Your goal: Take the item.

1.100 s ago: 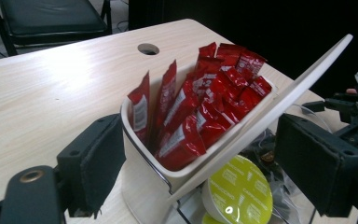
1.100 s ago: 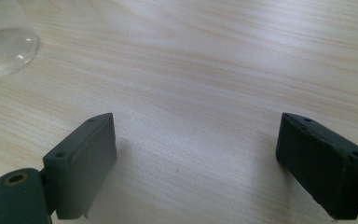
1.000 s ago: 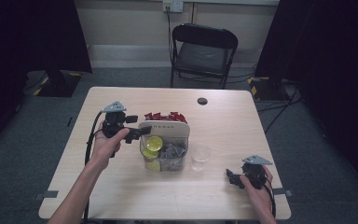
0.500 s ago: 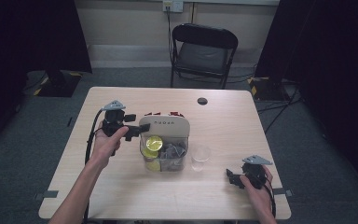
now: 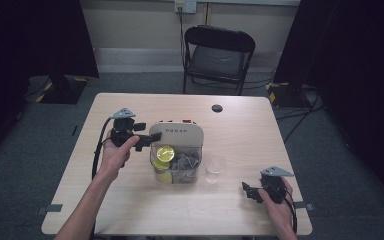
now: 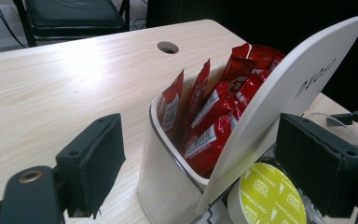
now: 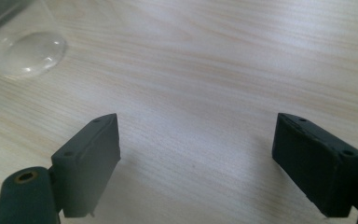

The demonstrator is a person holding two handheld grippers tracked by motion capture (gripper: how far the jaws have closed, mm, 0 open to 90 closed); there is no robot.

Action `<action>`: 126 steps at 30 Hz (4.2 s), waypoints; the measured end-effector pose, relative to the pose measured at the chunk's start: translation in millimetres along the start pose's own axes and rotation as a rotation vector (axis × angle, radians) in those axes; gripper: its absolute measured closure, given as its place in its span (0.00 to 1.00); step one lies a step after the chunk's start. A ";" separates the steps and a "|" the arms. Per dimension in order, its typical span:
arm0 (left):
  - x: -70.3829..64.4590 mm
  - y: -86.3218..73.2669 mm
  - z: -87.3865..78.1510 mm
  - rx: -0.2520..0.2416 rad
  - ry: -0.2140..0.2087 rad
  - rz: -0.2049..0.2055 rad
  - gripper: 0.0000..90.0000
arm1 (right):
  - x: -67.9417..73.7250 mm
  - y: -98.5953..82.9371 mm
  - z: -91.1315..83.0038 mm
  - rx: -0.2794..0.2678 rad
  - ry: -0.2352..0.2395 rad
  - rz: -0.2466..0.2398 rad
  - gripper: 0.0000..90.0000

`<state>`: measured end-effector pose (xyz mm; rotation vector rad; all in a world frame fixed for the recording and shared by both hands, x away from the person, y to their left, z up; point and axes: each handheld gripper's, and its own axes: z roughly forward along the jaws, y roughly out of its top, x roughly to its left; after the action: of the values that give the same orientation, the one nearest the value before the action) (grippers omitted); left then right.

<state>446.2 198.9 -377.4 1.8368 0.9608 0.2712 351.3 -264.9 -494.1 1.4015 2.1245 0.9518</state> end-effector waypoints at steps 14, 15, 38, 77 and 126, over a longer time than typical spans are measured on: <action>3.2 -3.6 5.7 0.017 -0.028 -0.008 0.16 | 22.5 26.7 -22.0 -0.086 0.101 -0.021 0.20; 2.7 -3.5 5.8 0.022 -0.025 -0.005 0.16 | 24.2 28.4 -23.7 -0.092 0.111 -0.018 0.20; 1.6 -2.6 6.1 0.027 -0.021 -0.005 0.16 | 65.1 79.7 -36.8 -0.226 0.325 -0.090 0.37; 2.5 -3.1 2.6 0.026 -0.009 -0.010 0.17 | 130.5 131.5 21.6 -0.150 0.552 -0.203 0.67; -0.1 -2.7 1.9 0.031 -0.005 -0.022 0.18 | 125.9 132.1 19.8 -0.142 0.571 -0.190 1.00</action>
<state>445.9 198.1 -380.5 1.8533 0.9858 0.2397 396.5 -109.7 -407.4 0.9065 2.4635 1.5239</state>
